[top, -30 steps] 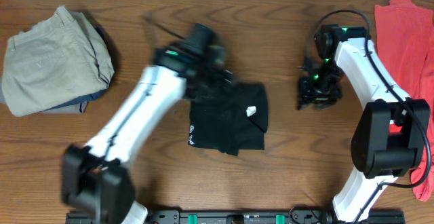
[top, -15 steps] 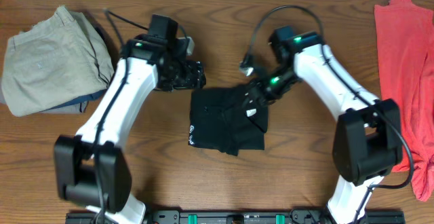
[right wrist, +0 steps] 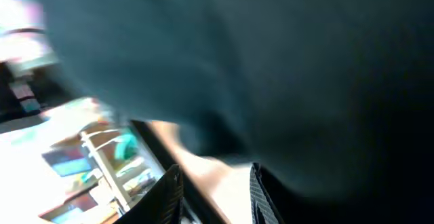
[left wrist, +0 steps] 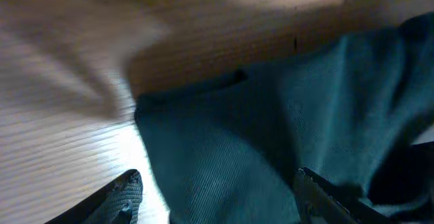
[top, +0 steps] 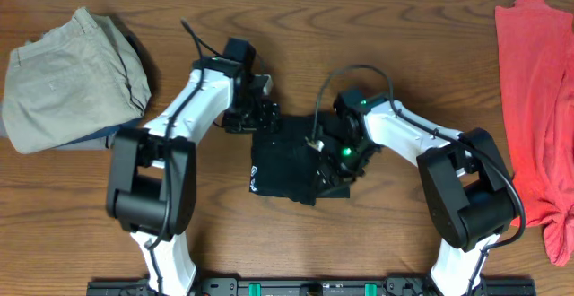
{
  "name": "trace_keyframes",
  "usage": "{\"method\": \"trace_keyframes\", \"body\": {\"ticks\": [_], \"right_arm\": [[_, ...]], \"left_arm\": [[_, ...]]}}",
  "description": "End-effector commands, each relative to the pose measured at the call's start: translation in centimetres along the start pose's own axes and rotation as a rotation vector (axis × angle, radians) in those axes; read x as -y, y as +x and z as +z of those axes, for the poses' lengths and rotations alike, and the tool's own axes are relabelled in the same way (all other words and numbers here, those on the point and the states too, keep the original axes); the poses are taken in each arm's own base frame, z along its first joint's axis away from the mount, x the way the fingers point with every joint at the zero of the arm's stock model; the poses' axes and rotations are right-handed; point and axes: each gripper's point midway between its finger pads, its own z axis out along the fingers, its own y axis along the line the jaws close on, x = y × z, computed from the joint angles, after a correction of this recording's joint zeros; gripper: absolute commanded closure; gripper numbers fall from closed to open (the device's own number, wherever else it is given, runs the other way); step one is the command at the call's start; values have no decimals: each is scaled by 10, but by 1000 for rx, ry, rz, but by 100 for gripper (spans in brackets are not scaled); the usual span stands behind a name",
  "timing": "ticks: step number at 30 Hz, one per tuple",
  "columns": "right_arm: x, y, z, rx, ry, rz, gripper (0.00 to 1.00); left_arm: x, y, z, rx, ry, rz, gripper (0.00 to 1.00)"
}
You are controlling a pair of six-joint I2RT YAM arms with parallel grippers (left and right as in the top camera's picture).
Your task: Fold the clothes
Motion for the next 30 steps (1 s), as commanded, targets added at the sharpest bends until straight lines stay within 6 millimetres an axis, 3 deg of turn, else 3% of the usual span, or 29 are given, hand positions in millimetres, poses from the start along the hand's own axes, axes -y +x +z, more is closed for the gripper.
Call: {"method": "trace_keyframes", "body": {"ticks": [1,3,7,12,15,17,20,24,26,28,29,30], "right_arm": [[56,8,-10,12,316,165,69],[83,9,-22,34,467,221,67],[114,0,-43,100,609,246,62],[145,-36,-90,283,714,272,56],[148,-58,-122,383,713,282,51],[141,-63,-137,399,686,290,48],[113,-59,-143,339,578,259,46],[88,-37,-141,245,487,274,45],[73,-32,-136,229,403,277,44],[54,-34,-130,220,288,221,43],[46,-35,-128,219,244,194,43],[41,-36,-127,220,208,175,43]], "left_arm": [[-1,16,22,-92,-12,16,28],[-6,31,30,-165,-44,-1,36],[-12,61,28,-295,-72,-49,48],[-11,93,16,-422,-116,-218,48],[-7,102,12,-455,-133,-258,48],[-3,101,11,-444,-130,-246,48],[0,90,3,-382,-115,-230,48],[7,50,-20,-171,-65,-170,45],[15,30,-31,-64,-19,-100,29],[27,14,-40,19,36,-4,6],[32,8,-42,44,64,35,0],[37,5,-42,57,92,70,2]]}}
